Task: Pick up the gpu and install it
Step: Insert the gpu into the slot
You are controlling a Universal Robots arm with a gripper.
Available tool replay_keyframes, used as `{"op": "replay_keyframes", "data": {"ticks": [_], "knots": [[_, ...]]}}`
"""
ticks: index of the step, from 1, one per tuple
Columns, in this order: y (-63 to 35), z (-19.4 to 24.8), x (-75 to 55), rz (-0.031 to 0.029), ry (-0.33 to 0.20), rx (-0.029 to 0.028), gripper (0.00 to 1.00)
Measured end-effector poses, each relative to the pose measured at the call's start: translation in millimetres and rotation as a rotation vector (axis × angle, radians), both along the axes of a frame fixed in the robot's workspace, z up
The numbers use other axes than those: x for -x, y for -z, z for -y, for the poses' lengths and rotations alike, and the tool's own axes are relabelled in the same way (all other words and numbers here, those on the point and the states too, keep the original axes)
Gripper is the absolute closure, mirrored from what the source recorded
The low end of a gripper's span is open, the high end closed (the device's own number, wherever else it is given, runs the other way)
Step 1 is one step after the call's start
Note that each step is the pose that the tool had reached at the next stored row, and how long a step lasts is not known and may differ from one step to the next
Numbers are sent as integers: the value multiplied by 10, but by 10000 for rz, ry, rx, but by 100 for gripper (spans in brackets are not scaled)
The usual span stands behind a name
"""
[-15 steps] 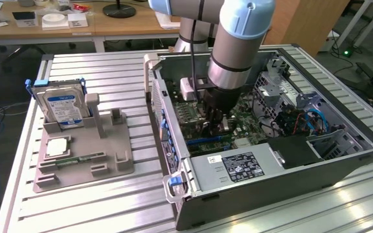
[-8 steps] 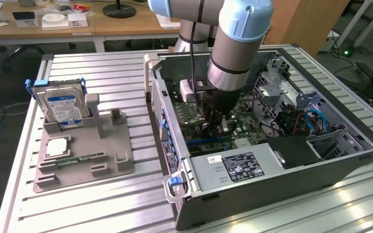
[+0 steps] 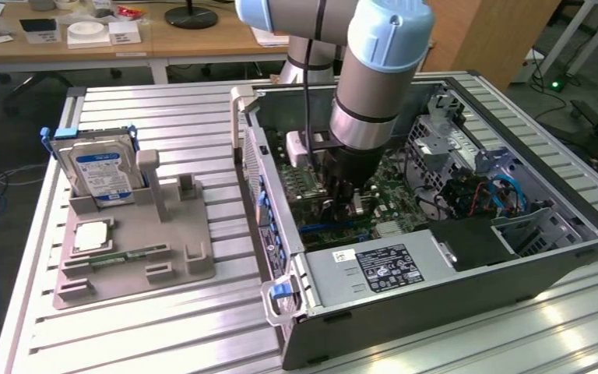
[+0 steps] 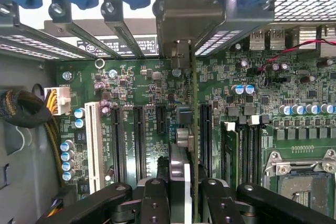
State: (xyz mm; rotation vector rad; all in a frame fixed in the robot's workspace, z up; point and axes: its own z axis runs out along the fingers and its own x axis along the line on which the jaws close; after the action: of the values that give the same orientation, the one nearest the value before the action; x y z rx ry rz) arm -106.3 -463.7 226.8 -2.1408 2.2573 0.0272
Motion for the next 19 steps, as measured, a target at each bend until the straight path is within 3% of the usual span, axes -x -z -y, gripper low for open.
{"op": "replay_keyframes", "data": {"ticks": [19], "knots": [[-12, 0, 7, -1, 2, 1, 72]]}}
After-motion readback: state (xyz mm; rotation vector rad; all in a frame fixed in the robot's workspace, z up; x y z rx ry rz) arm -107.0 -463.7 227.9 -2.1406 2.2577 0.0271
